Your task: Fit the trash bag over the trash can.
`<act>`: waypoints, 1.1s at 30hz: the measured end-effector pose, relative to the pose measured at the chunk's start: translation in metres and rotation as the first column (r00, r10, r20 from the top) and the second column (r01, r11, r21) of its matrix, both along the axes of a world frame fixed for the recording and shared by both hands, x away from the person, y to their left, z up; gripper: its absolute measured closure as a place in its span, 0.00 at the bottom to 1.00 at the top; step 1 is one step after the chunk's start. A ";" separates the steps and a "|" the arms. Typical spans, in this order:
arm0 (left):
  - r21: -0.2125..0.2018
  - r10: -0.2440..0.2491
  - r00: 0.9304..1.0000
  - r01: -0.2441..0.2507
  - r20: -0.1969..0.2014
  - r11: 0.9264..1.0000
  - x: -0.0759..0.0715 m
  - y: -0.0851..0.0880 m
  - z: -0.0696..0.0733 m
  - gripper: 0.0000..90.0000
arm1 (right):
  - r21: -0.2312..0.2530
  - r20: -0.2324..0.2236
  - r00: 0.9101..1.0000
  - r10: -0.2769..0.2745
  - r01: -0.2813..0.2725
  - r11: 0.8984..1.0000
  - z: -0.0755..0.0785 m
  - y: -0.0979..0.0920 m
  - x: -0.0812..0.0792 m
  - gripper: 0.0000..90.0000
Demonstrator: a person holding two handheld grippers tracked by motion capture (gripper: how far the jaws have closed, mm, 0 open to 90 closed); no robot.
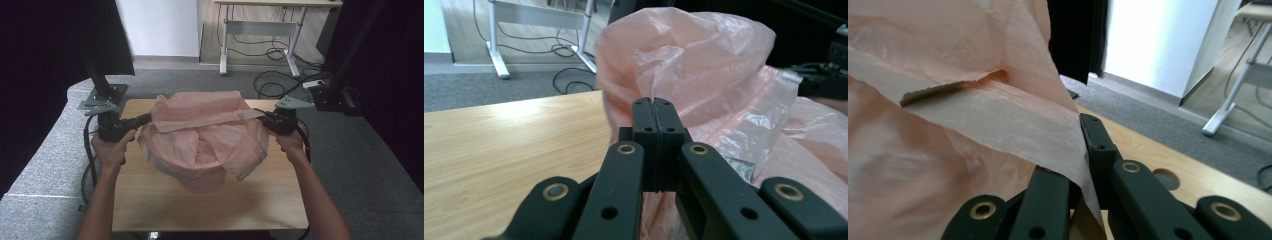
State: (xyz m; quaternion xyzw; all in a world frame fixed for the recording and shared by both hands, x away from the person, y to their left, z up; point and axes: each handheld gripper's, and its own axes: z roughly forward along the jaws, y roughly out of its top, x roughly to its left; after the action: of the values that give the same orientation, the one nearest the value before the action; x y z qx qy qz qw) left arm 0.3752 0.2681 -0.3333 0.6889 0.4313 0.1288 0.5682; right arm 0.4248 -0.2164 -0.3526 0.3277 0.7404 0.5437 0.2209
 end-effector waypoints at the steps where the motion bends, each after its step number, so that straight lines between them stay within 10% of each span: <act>1: -0.010 0.005 1.000 -0.005 -0.006 1.000 0.002 0.002 -0.003 0.99 | -0.006 -0.007 1.000 0.002 -0.002 1.000 -0.004 0.002 0.002 0.98; 19: -0.104 -0.040 0.997 0.033 -0.059 0.994 0.028 -0.003 -0.041 1.00 | 0.041 -0.049 0.995 0.089 -0.087 0.995 -0.042 0.035 0.013 1.00; 27: -0.017 -0.153 0.988 0.152 -0.036 0.988 0.006 -0.016 -0.035 1.00 | 0.022 -0.043 0.983 0.177 -0.176 0.984 -0.037 0.010 -0.023 0.99; 33: -0.027 -0.145 0.985 0.143 -0.089 0.989 0.019 -0.022 -0.037 1.00 | -0.026 -0.057 0.994 0.093 -0.095 0.995 -0.038 0.006 -0.014 0.99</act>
State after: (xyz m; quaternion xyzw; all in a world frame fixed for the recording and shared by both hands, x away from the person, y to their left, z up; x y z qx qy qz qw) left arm 0.3945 0.2460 -0.3708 0.7175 0.4069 0.0516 0.5630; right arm 0.4104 -0.2102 -0.3908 0.3043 0.7686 0.5335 0.1789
